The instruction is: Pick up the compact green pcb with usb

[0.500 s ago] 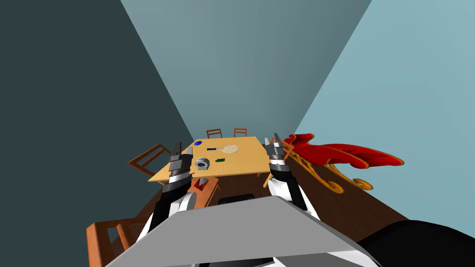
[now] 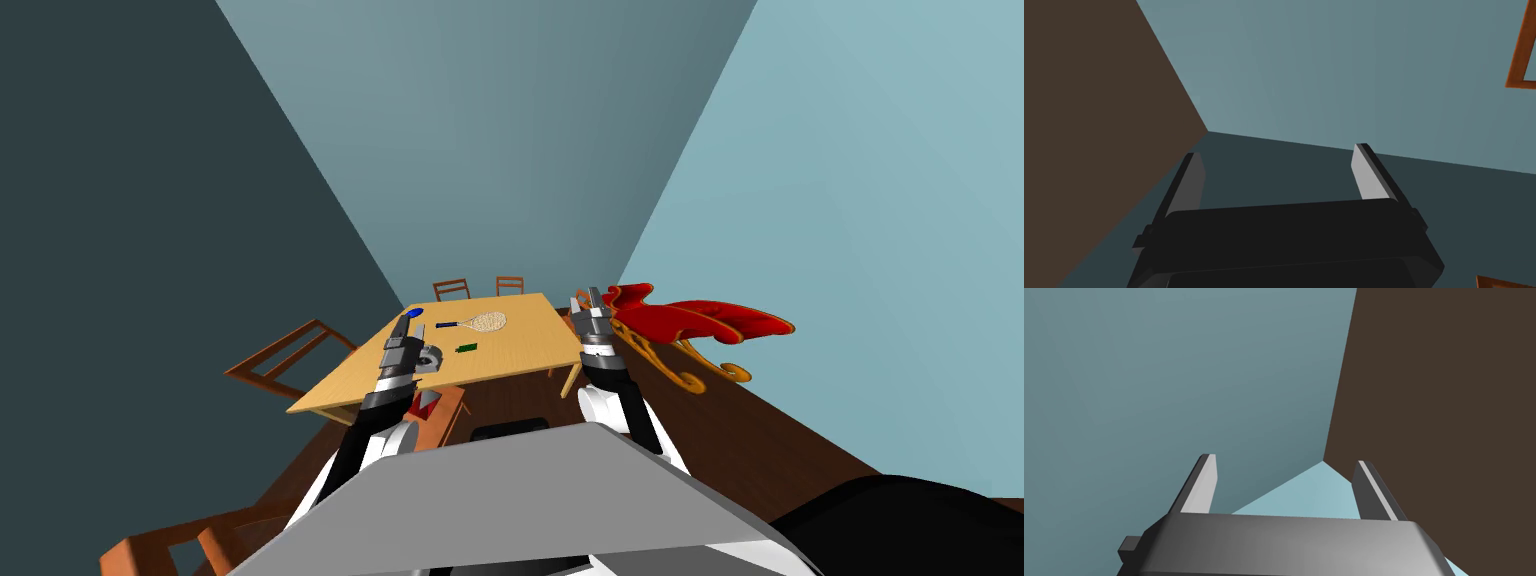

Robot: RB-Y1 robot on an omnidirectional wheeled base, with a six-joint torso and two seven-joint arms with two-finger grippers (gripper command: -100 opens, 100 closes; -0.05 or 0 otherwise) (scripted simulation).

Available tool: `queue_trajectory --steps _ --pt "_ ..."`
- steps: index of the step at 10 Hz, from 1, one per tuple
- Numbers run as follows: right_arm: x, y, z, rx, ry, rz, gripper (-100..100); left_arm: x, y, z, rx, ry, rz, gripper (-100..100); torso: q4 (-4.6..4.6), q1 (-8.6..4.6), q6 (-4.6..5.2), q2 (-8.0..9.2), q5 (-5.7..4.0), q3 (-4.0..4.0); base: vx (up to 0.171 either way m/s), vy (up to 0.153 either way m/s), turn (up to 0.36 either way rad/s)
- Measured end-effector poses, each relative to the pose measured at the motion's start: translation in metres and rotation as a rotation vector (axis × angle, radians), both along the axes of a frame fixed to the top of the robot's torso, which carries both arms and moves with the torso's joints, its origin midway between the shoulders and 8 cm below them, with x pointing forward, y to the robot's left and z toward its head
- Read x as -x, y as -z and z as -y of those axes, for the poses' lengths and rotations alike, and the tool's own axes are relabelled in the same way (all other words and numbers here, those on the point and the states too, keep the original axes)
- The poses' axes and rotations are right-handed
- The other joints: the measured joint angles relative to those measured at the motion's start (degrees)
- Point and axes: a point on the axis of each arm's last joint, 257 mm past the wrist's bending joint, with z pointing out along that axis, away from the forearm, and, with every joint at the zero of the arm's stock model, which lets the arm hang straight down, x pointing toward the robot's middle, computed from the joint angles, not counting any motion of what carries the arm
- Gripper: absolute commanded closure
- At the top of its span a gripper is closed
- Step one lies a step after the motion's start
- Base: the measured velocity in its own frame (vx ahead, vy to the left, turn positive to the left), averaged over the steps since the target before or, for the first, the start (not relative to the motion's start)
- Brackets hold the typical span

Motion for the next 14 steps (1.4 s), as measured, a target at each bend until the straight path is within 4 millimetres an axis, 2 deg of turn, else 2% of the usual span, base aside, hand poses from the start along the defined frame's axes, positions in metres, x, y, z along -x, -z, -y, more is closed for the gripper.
queue_trajectory --steps 3,4,10,11,14 --pt "0.0 0.0 0.0 0.0 0.0 0.0 0 -0.013 0.041 -0.009 0.016 0.025 -0.11 -100 -0.01 0.02 -0.01 -0.03 0.0 -0.02 -0.009 -0.016 -0.171" --pt "0.0 0.0 0.0 0.0 0.0 0.0 0 -0.017 0.06 -0.012 0.024 0.033 -0.16 -100 -0.01 0.0 -0.01 -0.02 0.0 -0.01 -0.011 -0.013 -0.099" --pt "0.0 0.0 0.0 0.0 0.0 0.0 0 -0.033 0.131 -0.042 0.065 0.045 -0.358 -100 -0.01 0.03 0.0 -0.05 0.0 -0.03 -0.009 -0.013 -0.156" --pt "0.0 0.0 0.0 0.0 0.0 0.0 0 -0.032 0.144 -0.045 0.071 0.042 -0.391 -100 -0.01 0.04 -0.06 -0.04 0.01 -0.02 -0.006 -0.016 -0.237" --pt "0.0 0.0 0.0 0.0 0.0 0.0 0 -0.029 0.184 -0.072 0.098 0.032 -0.507 -100 0.0 0.03 -0.02 -0.04 0.0 -0.02 -0.005 -0.013 -0.144"
